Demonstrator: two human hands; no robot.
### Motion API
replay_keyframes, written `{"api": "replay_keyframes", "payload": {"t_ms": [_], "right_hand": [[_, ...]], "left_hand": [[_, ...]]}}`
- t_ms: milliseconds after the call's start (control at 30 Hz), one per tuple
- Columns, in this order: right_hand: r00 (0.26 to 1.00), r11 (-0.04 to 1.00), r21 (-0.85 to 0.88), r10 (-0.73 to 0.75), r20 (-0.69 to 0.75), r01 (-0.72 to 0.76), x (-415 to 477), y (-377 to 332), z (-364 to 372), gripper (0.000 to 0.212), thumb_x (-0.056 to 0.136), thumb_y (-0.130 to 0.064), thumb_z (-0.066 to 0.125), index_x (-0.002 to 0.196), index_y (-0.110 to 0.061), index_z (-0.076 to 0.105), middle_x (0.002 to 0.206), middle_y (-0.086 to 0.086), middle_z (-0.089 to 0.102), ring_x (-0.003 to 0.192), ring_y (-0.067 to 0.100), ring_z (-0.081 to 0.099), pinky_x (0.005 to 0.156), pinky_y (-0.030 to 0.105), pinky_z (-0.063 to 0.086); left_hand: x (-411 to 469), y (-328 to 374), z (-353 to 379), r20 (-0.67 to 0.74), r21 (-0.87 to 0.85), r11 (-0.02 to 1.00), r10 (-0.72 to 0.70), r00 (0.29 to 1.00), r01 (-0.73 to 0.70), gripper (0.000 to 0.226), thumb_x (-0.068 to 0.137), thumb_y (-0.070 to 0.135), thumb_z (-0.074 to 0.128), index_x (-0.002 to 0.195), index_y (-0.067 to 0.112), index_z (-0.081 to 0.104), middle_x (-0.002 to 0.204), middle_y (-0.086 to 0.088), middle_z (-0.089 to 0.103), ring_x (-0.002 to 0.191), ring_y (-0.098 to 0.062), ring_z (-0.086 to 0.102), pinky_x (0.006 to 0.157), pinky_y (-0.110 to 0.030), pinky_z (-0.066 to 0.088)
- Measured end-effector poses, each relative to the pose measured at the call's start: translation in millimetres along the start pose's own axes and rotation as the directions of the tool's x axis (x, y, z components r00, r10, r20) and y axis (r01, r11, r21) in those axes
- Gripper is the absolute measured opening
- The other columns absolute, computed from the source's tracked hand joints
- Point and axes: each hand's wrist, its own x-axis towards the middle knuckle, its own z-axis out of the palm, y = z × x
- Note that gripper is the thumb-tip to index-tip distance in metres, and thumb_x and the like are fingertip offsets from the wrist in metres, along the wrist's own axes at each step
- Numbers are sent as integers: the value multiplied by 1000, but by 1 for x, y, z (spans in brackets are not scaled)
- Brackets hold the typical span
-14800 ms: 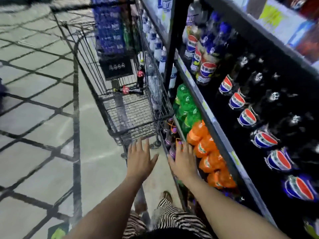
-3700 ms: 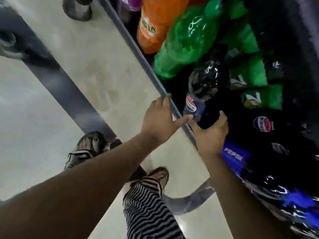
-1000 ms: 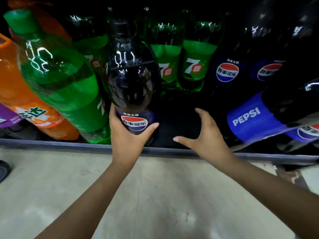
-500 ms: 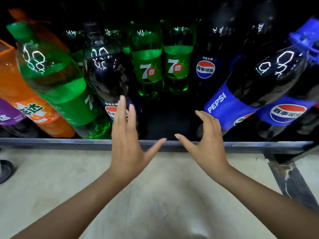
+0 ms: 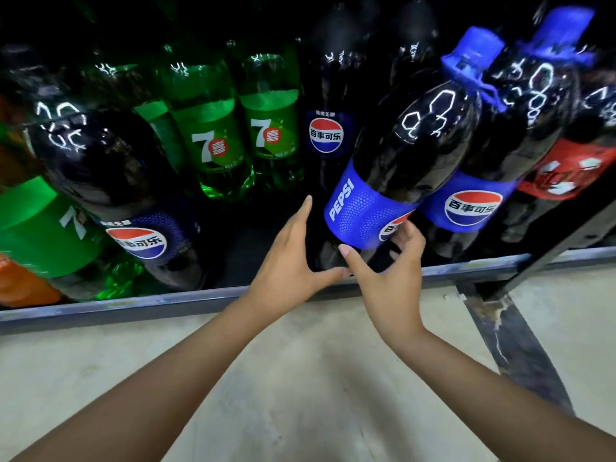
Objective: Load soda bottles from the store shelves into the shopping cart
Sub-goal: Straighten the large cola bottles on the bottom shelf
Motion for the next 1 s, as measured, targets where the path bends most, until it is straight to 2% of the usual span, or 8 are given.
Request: {"api": "replay_keyframes", "payload": {"t_ms": [67,233,333,433,567,733,867,1000], "right_hand": [[998,997,63,34,60,-37,13,4,-2,78,67,-21,85,131,-15,40,123,-13,54,112,-7,50,93,8,38],[979,994,74,65,193,-80,42,9,-6,100,50,-24,91,133,-18,36,122,-6,59,109,4,59,92,27,50],[970,993,84,66,236,-88,51,8,-6,106,48,-20,93,135,-18,32,121,-5,58,107,4,59,81,21,53],[971,995,68,61,232,-79,52,2,1,104,49,-21,93,134,-19,33,118,-9,59,105,0,60,85,23,53],[964,999,-52,23,264,-10,46,-13,18,101,49,-24,92,132,-26,35,111,-18,58,99,-8,57,80,4,45],[959,974,-182,-81,272,134,25,-19,37,114,47,-34,90,141,-26,27,129,-10,48,122,8,45,101,21,41],[964,958,-234,-109,242,167,20,-20,42,114,48,-35,90,141,-20,27,130,-6,46,123,11,42,101,22,39],[975,967,-217,-87,205,132,23,-20,42,112,46,-34,90,140,-22,29,130,-8,47,121,12,44,99,24,43]], "left_hand": [[9,0,9,20,-54,999,-8,1000,10,122,63,44,86,154,23,8,157,6,27,142,-2,25,116,-27,27],[29,-1,23,18,-126,992,27,999,-25,118,56,47,88,151,28,20,148,9,40,135,-10,41,106,-39,43],[32,0,20,-13,-110,993,30,999,-31,106,54,41,89,142,34,30,140,14,45,125,0,46,100,-28,46],[32,-3,14,-3,-166,986,-9,1000,8,102,55,34,91,139,34,32,133,17,50,116,7,49,91,-11,44],[29,-16,4,8,-250,965,-74,997,74,95,58,23,92,135,26,35,119,22,54,106,13,54,80,-4,44],[20,-34,-9,62,-301,951,-57,996,73,93,62,15,90,136,20,34,123,18,58,112,4,58,88,-12,47],[24,-38,-15,115,-329,943,-14,993,51,101,60,15,90,142,13,32,129,15,58,117,0,57,92,-13,46],[29,-37,-17,146,-326,943,-21,989,68,108,53,33,92,141,18,32,131,13,57,118,-1,57,96,-20,48]]}}
